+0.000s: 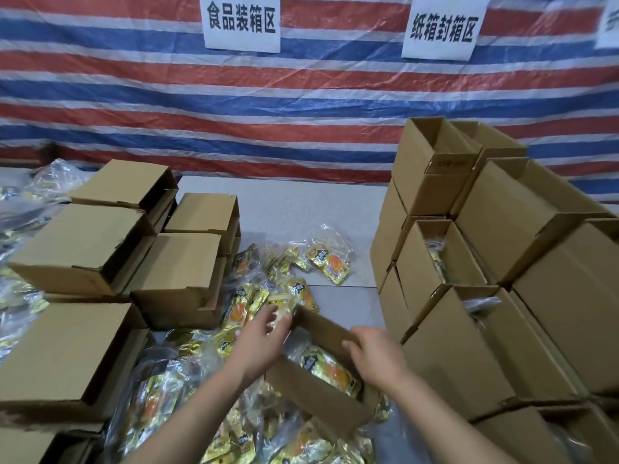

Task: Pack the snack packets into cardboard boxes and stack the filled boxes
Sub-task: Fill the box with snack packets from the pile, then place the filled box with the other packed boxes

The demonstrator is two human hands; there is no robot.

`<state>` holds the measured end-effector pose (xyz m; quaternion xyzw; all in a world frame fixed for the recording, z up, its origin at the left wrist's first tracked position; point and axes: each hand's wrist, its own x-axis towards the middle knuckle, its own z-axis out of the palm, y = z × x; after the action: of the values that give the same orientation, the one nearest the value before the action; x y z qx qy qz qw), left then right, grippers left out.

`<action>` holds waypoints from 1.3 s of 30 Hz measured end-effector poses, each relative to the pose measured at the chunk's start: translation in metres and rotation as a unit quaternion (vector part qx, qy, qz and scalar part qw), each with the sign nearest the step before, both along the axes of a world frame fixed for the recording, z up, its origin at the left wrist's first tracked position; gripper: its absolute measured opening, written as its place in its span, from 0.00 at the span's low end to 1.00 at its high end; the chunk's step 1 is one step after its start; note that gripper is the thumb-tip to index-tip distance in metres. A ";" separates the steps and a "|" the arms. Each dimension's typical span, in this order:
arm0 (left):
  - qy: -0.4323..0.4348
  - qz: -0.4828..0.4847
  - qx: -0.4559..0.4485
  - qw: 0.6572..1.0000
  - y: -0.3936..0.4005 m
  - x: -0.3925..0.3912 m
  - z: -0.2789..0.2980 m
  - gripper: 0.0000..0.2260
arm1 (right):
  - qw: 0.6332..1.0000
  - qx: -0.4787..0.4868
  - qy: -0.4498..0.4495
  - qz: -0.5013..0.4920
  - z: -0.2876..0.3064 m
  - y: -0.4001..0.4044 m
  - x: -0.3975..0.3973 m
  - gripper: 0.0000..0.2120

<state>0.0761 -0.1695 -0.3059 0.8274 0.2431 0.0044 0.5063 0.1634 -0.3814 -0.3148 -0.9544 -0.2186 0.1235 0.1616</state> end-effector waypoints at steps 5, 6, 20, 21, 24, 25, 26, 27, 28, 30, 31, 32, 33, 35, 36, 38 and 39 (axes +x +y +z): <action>0.049 0.017 -0.159 0.986 -0.040 0.014 0.010 0.44 | 0.986 0.070 0.020 -0.147 0.001 -0.001 0.020 0.14; 0.069 0.002 -0.195 0.978 -0.051 0.018 0.008 0.45 | 0.982 0.087 0.022 -0.165 -0.001 0.001 0.021 0.13; 0.138 -0.029 -0.157 0.978 -0.086 0.124 -0.037 0.17 | 0.969 0.066 0.046 -0.233 -0.014 0.004 0.069 0.10; 0.140 -0.031 -0.150 0.978 -0.087 0.132 -0.042 0.16 | 0.970 0.063 0.043 -0.230 -0.016 0.004 0.076 0.12; 0.140 -0.040 -0.130 0.981 -0.089 0.159 -0.048 0.13 | 0.972 0.068 0.034 -0.224 -0.022 0.008 0.097 0.23; 0.138 -0.044 -0.131 0.981 -0.091 0.167 -0.049 0.11 | 0.973 0.070 0.027 -0.217 -0.024 0.009 0.104 0.25; 0.133 -0.050 -0.135 0.981 -0.092 0.176 -0.050 0.11 | 0.976 0.072 0.017 -0.206 -0.026 0.010 0.111 0.26; 0.127 -0.056 -0.140 0.980 -0.093 0.185 -0.053 0.12 | 0.979 0.073 0.004 -0.193 -0.029 0.011 0.117 0.26; 0.122 -0.061 -0.145 0.980 -0.094 0.193 -0.056 0.13 | 0.981 0.070 -0.006 -0.178 -0.032 0.011 0.124 0.26; 0.117 -0.071 -0.151 0.979 -0.095 0.209 -0.064 0.15 | 0.988 0.045 -0.021 -0.145 -0.039 0.010 0.136 0.27; 0.116 -0.075 -0.152 0.979 -0.095 0.218 -0.068 0.15 | 0.991 0.030 -0.028 -0.128 -0.044 0.009 0.143 0.27; 0.114 -0.080 -0.149 0.979 -0.095 0.227 -0.071 0.14 | 0.993 0.019 -0.035 -0.113 -0.049 0.009 0.149 0.26; 0.109 -0.081 -0.142 0.980 -0.094 0.236 -0.074 0.14 | 0.994 0.007 -0.042 -0.104 -0.055 0.009 0.156 0.24; 0.111 -0.080 -0.123 0.983 -0.093 0.253 -0.079 0.14 | 0.993 -0.009 -0.052 -0.105 -0.064 0.010 0.168 0.22; 0.114 -0.077 -0.124 0.983 -0.092 0.262 -0.082 0.13 | 0.993 -0.015 -0.054 -0.105 -0.069 0.011 0.174 0.22; 0.123 -0.078 -0.121 0.982 -0.090 0.279 -0.087 0.12 | 0.993 -0.025 -0.046 -0.103 -0.078 0.013 0.186 0.21; 0.128 -0.080 -0.119 0.981 -0.091 0.283 -0.088 0.12 | 0.993 -0.033 -0.036 -0.104 -0.079 0.014 0.188 0.21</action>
<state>0.3590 -0.2609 -0.3941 0.7719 0.2377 -0.1713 0.5643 0.3512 -0.3673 -0.3943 -0.9805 -0.1199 0.0786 0.1340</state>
